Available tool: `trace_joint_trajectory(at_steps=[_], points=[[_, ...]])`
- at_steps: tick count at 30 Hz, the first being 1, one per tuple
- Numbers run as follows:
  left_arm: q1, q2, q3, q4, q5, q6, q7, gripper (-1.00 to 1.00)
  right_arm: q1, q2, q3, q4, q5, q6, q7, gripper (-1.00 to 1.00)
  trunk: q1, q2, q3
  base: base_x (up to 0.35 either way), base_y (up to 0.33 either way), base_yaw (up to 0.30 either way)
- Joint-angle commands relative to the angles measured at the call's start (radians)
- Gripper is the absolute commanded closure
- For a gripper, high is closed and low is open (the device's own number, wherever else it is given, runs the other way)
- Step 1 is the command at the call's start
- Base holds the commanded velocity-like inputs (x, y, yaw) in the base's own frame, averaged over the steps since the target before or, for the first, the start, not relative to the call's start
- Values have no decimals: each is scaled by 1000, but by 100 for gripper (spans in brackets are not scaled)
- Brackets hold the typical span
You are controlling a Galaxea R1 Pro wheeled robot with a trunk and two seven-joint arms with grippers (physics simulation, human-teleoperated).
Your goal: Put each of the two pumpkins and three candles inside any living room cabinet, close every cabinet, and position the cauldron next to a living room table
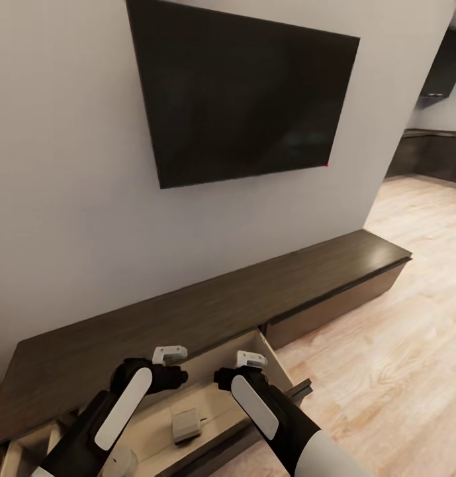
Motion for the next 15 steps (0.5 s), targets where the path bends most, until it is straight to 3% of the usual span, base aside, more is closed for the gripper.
trace_joint_trajectory(at_steps=[1,15], points=[[-1,1,-2,-1,10,1,10,-100,-1,0,2,-1,-6,2,-7,-100,-4,7,2,0,0,-289],[-1,1,-2,-1,10,1,10,-100,-1,0,0,1,-6,2,-7,-100,-58,105,46,0,0,-283]])
